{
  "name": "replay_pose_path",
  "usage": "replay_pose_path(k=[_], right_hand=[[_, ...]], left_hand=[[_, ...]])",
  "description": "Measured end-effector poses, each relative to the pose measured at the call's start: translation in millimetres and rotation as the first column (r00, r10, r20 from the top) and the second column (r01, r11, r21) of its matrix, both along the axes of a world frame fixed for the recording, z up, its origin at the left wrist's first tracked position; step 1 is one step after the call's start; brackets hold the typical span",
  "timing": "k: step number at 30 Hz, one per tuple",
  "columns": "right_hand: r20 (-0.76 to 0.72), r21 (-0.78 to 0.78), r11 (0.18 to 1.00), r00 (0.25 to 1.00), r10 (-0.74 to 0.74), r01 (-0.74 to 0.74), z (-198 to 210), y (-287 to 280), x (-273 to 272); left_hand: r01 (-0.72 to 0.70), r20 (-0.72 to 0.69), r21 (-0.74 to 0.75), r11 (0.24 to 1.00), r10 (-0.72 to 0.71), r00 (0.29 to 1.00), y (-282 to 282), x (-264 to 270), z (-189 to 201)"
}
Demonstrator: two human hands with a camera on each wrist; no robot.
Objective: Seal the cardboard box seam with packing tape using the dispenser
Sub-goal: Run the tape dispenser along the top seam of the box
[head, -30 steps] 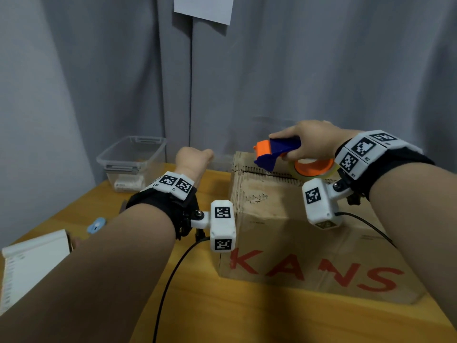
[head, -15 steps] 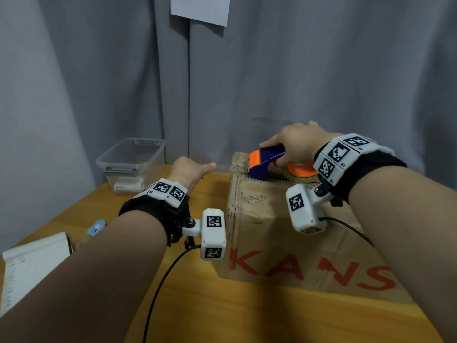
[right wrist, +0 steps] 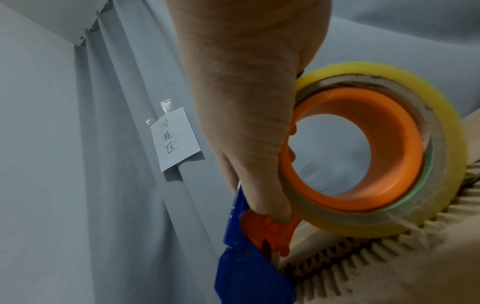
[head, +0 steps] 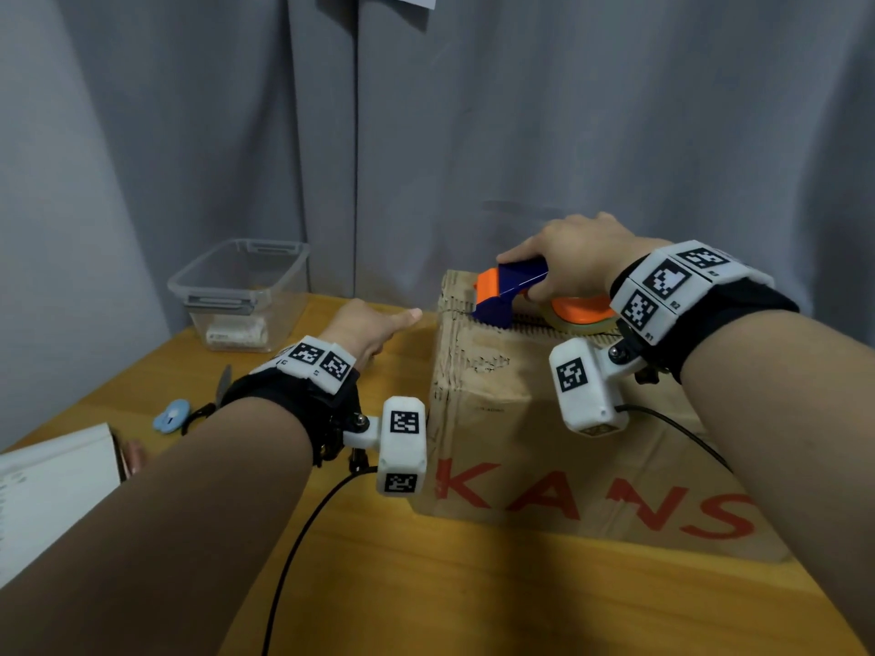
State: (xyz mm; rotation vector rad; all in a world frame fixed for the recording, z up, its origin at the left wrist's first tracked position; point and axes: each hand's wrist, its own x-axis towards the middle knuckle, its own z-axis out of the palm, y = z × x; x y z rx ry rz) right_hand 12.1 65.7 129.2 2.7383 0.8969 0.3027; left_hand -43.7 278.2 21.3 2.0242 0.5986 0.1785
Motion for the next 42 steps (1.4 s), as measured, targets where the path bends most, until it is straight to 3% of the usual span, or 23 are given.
replay_pose_path(k=[3,11,16,19,22,24,26,27,28,30,34,37,42], right_hand=[[-0.001,0.011,1.0,1.0,0.002,-0.002,0,0,-1],[0.007,0.025,1.0,1.0,0.002,-0.002,-2,-1,0],[-0.008,0.031,0.999,1.0,-0.01,0.011,-3,-1,2],[-0.019,0.033,0.999,1.0,-0.009,0.01,-3,0,2],[-0.018,0.025,1.0,1.0,-0.009,0.01,-1,0,2],[-0.012,0.019,1.0,1.0,-0.01,0.01,-1,0,1],[-0.009,0.02,1.0,1.0,-0.009,0.009,-1,0,1],[-0.008,0.021,1.0,1.0,-0.007,0.007,-2,0,1],[-0.006,0.02,1.0,1.0,-0.004,0.004,-2,1,1],[-0.004,0.021,1.0,1.0,0.0,0.0,-3,0,2],[0.005,0.027,1.0,1.0,-0.016,0.016,-5,-2,2],[-0.013,0.026,0.999,1.0,-0.027,0.028,-4,0,2],[-0.032,0.018,0.999,0.999,-0.026,0.027,-2,2,1]], left_hand=[[0.068,-0.011,0.146,0.987,-0.067,0.998,1,7,2],[0.189,-0.138,0.367,0.911,-0.147,0.979,-12,16,7],[0.301,-0.329,0.292,0.908,-0.2,0.923,-12,17,-2],[0.289,-0.375,0.253,0.923,-0.182,0.909,-11,18,9],[0.313,-0.469,0.477,0.821,-0.064,0.881,-3,16,15],[0.263,-0.325,0.506,0.821,-0.101,0.94,0,13,20],[0.212,-0.014,0.305,0.928,-0.218,0.976,-2,10,32],[0.24,0.122,0.087,0.967,-0.25,0.961,-8,10,39],[0.294,0.204,-0.157,0.943,-0.261,0.944,-18,8,44],[0.372,0.227,-0.391,0.842,-0.304,0.925,-41,4,45],[0.433,0.228,-0.509,0.744,-0.368,0.901,-60,5,30],[0.436,0.293,-0.502,0.747,-0.327,0.898,-60,5,31],[0.514,0.293,-0.442,0.735,-0.423,0.857,-57,-3,20]])
